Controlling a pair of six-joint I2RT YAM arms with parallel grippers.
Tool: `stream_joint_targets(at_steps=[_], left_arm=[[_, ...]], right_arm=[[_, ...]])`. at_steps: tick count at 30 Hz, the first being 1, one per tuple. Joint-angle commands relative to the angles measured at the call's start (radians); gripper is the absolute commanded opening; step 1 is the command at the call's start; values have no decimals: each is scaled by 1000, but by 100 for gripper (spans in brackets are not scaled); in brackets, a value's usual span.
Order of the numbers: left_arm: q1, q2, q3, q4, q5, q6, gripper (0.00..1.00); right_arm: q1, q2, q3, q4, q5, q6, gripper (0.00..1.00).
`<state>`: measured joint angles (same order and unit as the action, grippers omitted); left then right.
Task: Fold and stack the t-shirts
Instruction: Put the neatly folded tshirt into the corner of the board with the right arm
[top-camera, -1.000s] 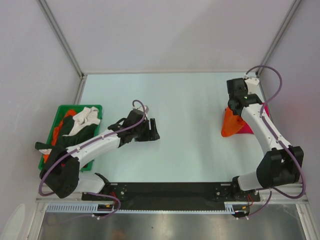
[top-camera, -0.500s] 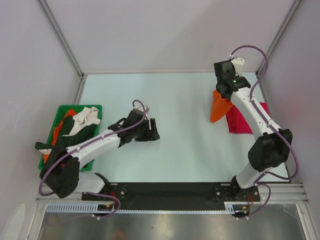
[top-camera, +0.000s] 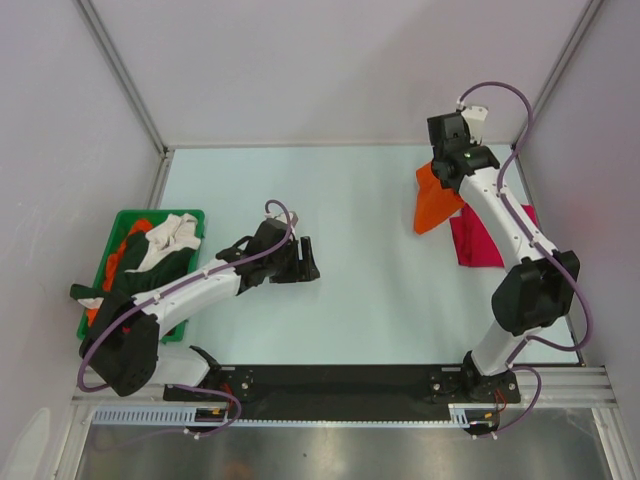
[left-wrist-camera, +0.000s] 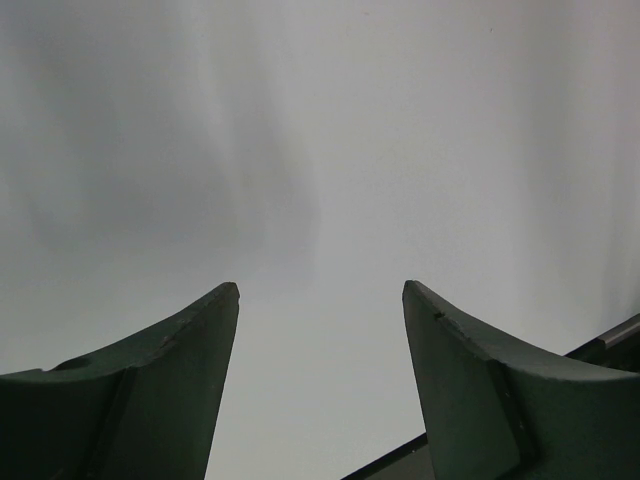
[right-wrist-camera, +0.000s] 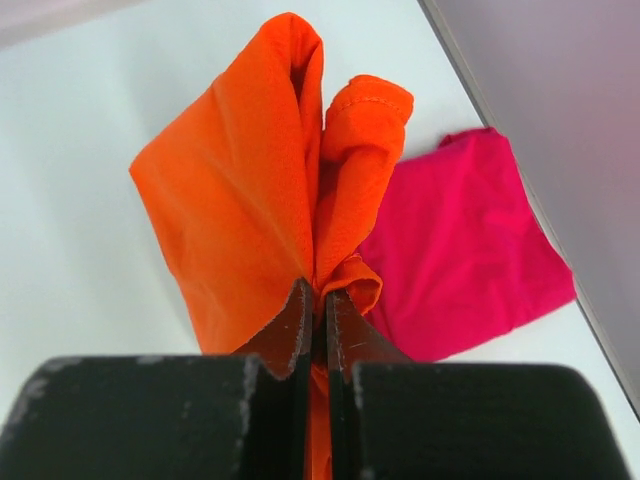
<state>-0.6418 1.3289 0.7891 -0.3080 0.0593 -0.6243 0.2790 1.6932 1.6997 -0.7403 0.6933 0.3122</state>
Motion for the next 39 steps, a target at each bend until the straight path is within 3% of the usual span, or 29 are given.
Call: stream_joint_targets(at_steps=[1,12,28,32,39], left_arm=[[-9,-13,18,29,4,-8,72],[-30,15,44,30,22,0,72],[-38,30,50,32,48,15,72],[-39,38,56,30,59,20,72],[-39,42,67,20,71,29,72]], right_arm=[[-37,-58,-87,10,41,1,0],[-112,-104,-218,33,84,-21,0],[-256,-115,-328,-85,146,71,0],[-342,-119,-339,-85,106,88,0],[-388,-67,-313,-116,98,133,0]])
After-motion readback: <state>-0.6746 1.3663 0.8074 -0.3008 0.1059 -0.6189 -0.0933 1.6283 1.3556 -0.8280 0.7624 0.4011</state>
